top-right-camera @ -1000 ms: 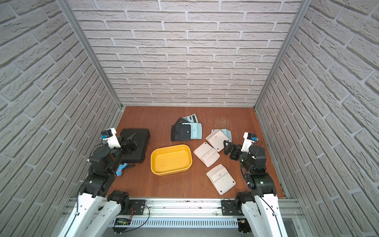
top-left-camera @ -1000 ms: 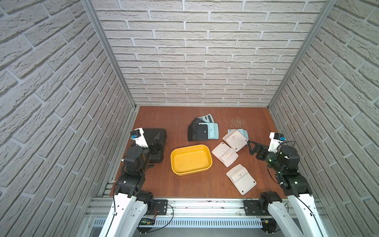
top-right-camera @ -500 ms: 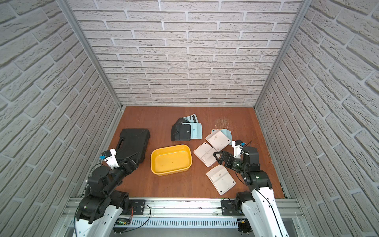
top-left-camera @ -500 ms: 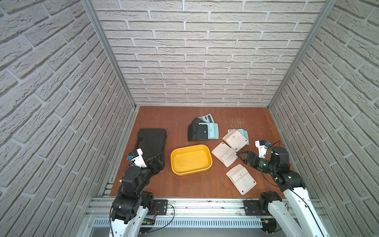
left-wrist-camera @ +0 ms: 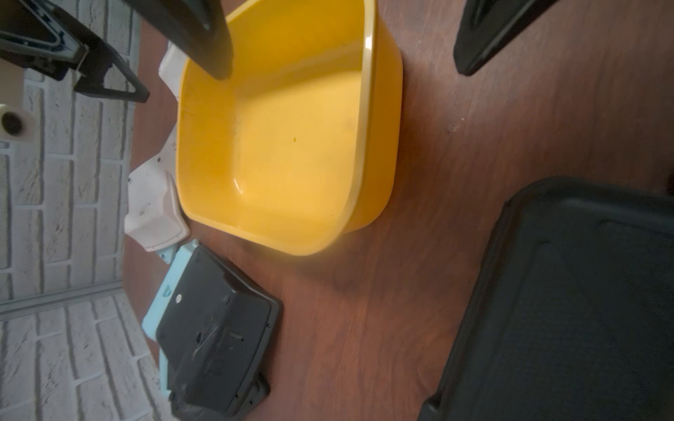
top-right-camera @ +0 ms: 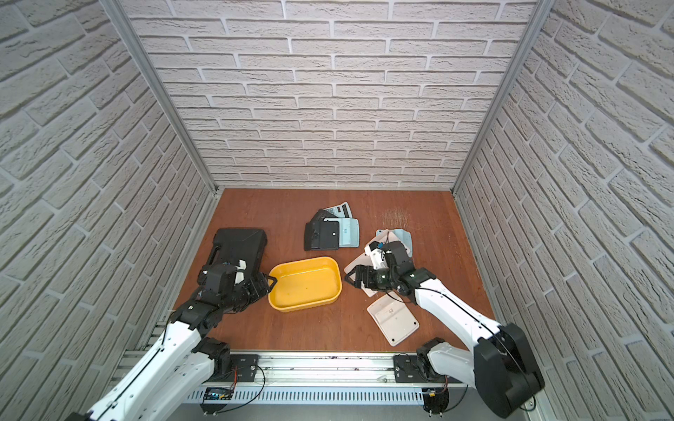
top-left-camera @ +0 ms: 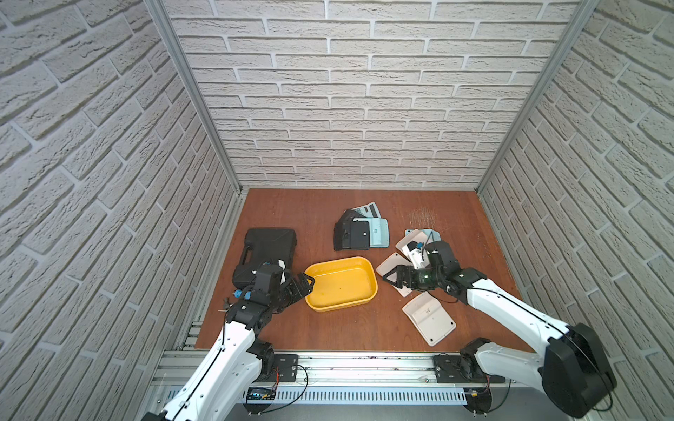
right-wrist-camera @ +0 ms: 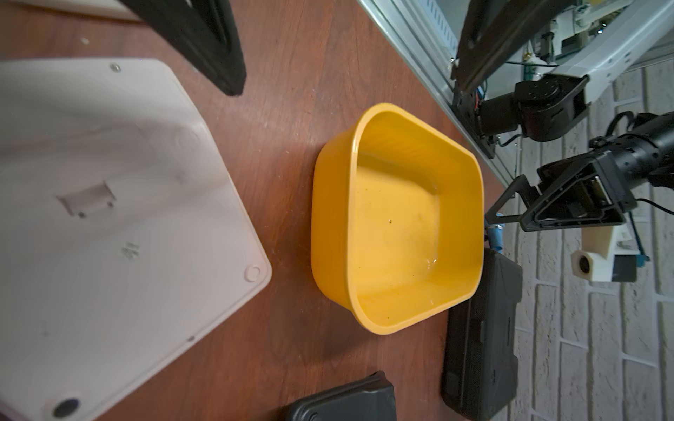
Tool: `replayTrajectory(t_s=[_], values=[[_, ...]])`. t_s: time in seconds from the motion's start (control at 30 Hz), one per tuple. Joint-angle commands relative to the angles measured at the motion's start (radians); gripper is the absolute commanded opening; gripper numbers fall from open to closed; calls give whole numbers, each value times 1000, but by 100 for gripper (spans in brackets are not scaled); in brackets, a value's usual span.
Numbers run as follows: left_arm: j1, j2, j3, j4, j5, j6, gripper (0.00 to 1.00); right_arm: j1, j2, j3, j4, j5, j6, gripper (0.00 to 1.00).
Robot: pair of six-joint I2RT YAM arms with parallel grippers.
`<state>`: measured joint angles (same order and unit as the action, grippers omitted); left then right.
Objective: Put the calculator in the storage box
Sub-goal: Adjust the storage box at the center of the board.
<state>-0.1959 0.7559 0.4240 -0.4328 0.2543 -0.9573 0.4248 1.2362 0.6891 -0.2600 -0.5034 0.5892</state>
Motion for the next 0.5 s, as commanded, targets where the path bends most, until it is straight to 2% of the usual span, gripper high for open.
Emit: replayTrajectory(t_s=[0.0, 0.23, 0.33, 0.47], values=[[-4, 109, 43, 133, 1, 51, 98, 51, 95, 61, 113, 72, -34, 93], [-8, 425, 156, 228, 130, 123, 98, 128, 364, 230, 155, 26, -53, 89], [-15, 469, 169, 259, 145, 121, 98, 159, 414, 254, 177, -21, -42, 85], [-37, 487, 183, 260, 163, 125, 98, 211, 377, 217, 184, -29, -45, 85]])
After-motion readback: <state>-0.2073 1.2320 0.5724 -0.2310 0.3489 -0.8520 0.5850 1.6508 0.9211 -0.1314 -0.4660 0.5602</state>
